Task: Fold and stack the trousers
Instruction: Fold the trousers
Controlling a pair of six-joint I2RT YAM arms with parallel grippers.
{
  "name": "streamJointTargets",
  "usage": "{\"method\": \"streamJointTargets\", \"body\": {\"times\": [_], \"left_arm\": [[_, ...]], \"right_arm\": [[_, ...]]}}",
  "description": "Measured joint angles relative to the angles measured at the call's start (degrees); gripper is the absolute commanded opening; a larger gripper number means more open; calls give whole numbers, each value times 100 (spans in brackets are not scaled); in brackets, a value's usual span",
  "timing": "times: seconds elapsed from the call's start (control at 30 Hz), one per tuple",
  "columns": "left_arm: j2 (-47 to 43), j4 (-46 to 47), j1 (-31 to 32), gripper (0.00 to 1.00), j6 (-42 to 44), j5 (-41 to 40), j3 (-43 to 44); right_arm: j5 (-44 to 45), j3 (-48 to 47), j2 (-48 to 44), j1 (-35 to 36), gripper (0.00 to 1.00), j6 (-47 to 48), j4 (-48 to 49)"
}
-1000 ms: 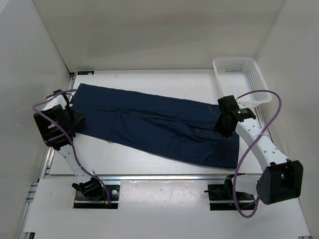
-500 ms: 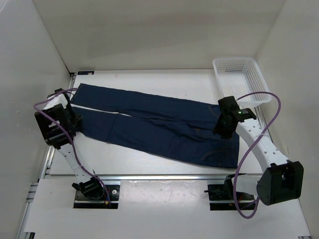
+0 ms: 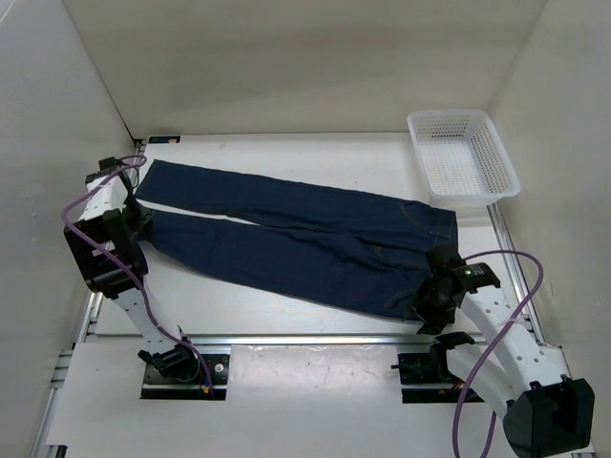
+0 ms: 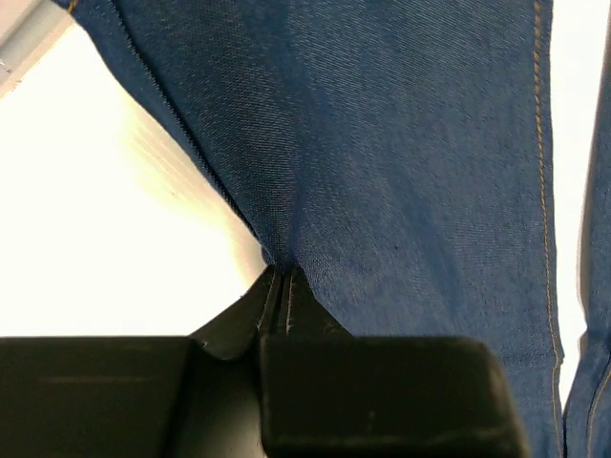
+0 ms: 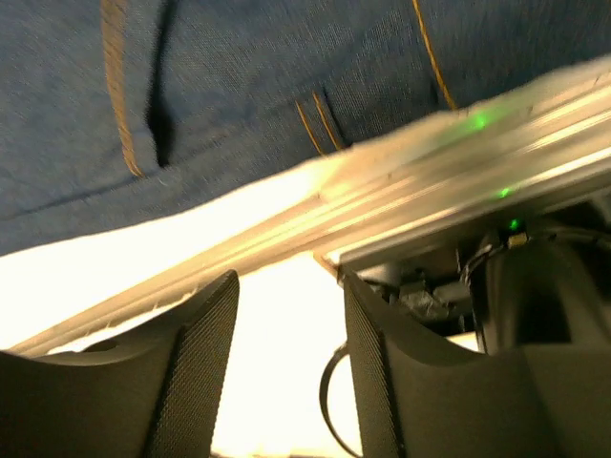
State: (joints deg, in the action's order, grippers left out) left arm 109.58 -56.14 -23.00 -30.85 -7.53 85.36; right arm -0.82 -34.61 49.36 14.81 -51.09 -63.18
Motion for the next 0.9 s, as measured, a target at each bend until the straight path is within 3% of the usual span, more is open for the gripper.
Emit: {"method": "streamJointTargets", "body": {"times": [0.37,0.67,0.9], "left_arm": [[-11,-35,87,10,2,-17,-39],[-44,-35,197,10,2,-44,-50],[-44,-35,284,10,2,-48,-50]], "right_arm": [[-321,260,164,7,57,-855,-24],[-74,363,201,11,57,-1497,363],[262,313,1047,-7,54,-1679,804]]}}
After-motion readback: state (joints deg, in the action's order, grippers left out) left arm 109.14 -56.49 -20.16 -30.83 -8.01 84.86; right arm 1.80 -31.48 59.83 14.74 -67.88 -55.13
